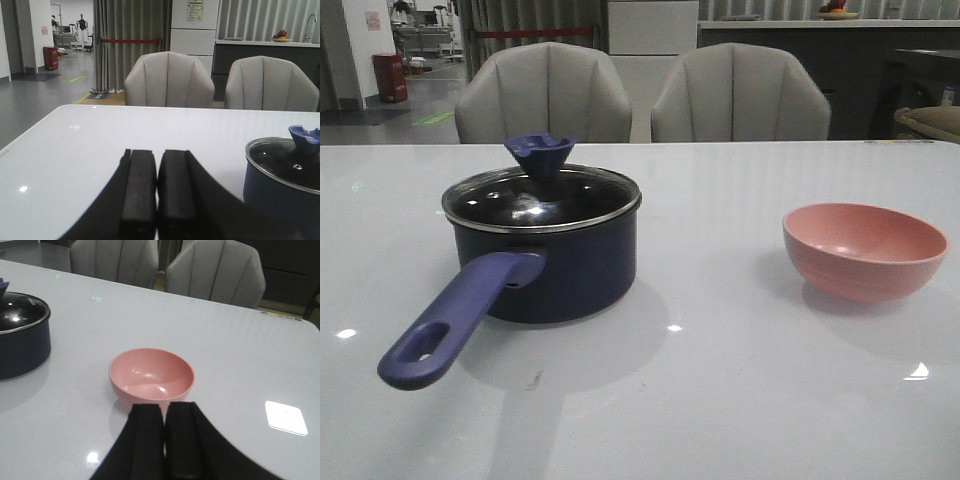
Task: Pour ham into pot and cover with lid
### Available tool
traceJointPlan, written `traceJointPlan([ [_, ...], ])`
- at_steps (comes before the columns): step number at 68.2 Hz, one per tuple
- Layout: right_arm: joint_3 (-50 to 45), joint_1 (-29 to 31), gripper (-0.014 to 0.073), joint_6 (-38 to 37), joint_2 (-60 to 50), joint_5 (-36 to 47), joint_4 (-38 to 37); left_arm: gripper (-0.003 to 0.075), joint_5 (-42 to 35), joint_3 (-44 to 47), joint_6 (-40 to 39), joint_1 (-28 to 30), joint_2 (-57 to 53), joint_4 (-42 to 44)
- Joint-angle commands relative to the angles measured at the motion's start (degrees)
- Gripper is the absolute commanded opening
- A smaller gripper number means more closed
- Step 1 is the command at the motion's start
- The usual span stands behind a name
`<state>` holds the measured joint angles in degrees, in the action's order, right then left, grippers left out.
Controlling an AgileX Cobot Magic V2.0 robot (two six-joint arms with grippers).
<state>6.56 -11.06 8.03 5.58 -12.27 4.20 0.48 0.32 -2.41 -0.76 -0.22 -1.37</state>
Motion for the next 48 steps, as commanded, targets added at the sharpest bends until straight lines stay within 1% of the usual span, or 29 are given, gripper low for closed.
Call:
traceJointPlan([
  [1,1.6,1.34,0.0162,-0.03,-1.05,4.81,-1.67,0.0113,-4.52,1.23,-0.42,0.09,-1.06,0.05],
  [10,-0.52,1.33,0.0162,-0.58,-4.78,6.47,-2.05,0.0113,-4.52,1.23,-0.42,0.09,-1.06,0.05],
  [15,-2.59,1.33,0.0162,-2.91,-6.46,8.35,-2.89,0.0113,-4.52,1.23,-0.42,0.09,-1.06,0.05],
  [18,-4.39,1.33,0.0162,-5.58,-7.38,10.08,-3.72,0.0113,-4.52,1.23,-0.42,0.09,-1.06,0.05],
  [26,-7.48,1.33,0.0162,-10.05,-7.3,14.57,-5.3,0.0113,-4.52,1.23,-0.42,0.09,-1.06,0.05],
  [48,-7.8,1.33,0.0162,-10.92,-7.3,15.28,-5.2,0.0113,-4.52,1.23,-0.42,0.09,-1.06,0.05],
])
